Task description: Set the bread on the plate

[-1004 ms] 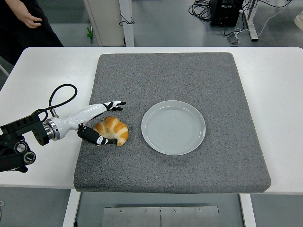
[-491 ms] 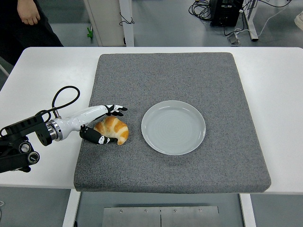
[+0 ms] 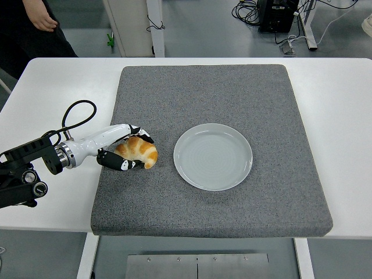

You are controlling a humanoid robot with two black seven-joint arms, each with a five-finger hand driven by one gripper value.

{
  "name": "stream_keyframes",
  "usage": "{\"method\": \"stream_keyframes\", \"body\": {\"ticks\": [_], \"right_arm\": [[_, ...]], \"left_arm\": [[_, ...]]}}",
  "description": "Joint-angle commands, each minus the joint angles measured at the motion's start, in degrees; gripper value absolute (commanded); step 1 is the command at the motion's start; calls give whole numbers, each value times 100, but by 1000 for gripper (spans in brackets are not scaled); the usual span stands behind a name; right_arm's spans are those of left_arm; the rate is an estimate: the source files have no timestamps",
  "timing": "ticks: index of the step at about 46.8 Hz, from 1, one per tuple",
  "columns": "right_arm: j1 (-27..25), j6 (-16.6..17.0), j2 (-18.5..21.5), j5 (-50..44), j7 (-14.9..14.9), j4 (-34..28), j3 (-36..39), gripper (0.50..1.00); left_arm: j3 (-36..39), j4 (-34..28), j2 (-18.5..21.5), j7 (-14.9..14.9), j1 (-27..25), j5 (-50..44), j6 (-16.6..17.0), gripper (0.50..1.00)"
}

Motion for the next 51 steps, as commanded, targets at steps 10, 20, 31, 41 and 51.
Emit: {"method": "stream_keyframes", "body": {"ticks": [10,20,31,41,51], "right_arm": [[0,8,0,0,0,0,0,1000],[0,8,0,0,0,0,0,1000],[0,-1,0,0,0,0,0,1000],[0,-1,0,0,0,0,0,1000],[0,-1,0,0,0,0,0,1000]], "left_arm": [[-630,30,125,-33,-22,-14,-71,569],[-964,153,310,-33,-311,-32,-334,572],[-1887,390,319,19,-329,3,-1099,574],[-2572,1101,-67,11,-496,-6,-1792,578],[-2977,1682,-419,20,-760,12,-2417,580]]}}
